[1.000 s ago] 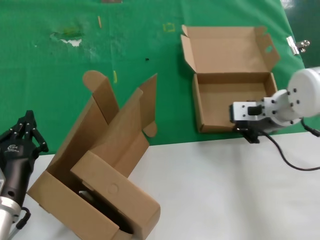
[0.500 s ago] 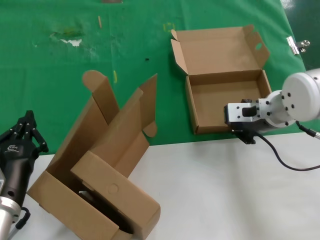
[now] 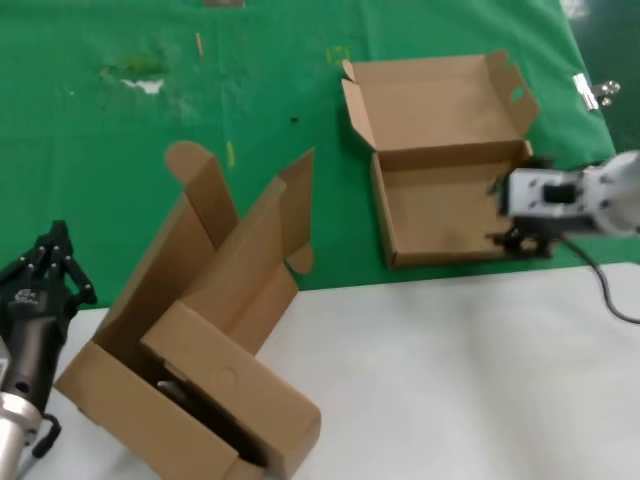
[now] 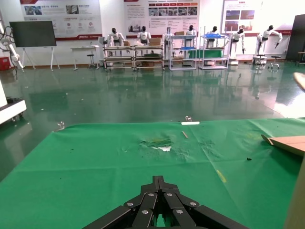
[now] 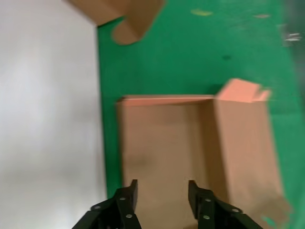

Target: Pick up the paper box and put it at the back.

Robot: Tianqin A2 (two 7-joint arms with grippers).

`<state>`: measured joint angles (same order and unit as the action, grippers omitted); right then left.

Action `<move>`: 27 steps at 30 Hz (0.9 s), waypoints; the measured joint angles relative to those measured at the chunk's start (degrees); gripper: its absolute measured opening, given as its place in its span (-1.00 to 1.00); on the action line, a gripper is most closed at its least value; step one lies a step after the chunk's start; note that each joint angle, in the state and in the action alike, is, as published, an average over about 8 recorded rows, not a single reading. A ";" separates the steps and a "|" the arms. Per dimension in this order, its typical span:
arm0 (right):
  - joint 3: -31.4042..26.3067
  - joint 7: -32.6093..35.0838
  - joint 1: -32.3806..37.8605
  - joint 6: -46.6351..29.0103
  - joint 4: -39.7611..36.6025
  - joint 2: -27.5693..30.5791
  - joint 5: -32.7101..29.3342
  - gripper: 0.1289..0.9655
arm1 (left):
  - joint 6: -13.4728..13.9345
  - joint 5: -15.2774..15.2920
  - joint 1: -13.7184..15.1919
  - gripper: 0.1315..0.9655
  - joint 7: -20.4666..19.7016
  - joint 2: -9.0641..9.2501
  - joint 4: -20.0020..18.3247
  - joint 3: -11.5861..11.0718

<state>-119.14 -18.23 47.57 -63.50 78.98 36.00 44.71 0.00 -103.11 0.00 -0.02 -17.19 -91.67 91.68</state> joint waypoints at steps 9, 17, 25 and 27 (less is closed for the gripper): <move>11.19 -4.94 -7.71 3.98 11.31 6.98 5.58 -0.16 | 0.00 0.00 0.00 -0.98 0.00 0.00 0.00 0.00; 24.95 -8.40 -20.61 12.59 20.40 11.31 12.94 0.29 | 0.00 0.00 0.00 -0.98 0.00 0.00 0.00 0.00; 42.26 -7.03 -36.42 27.19 25.28 12.71 24.07 0.64 | 0.00 0.00 0.00 -0.98 0.00 0.00 0.00 0.00; 44.22 -5.58 -38.16 28.89 25.25 12.40 26.29 0.73 | 0.00 0.00 0.00 -0.98 0.00 0.00 0.00 0.00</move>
<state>-74.92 -23.82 9.41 -34.61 104.23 48.40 71.00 0.00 -103.11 0.00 -0.02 -17.19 -91.67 91.68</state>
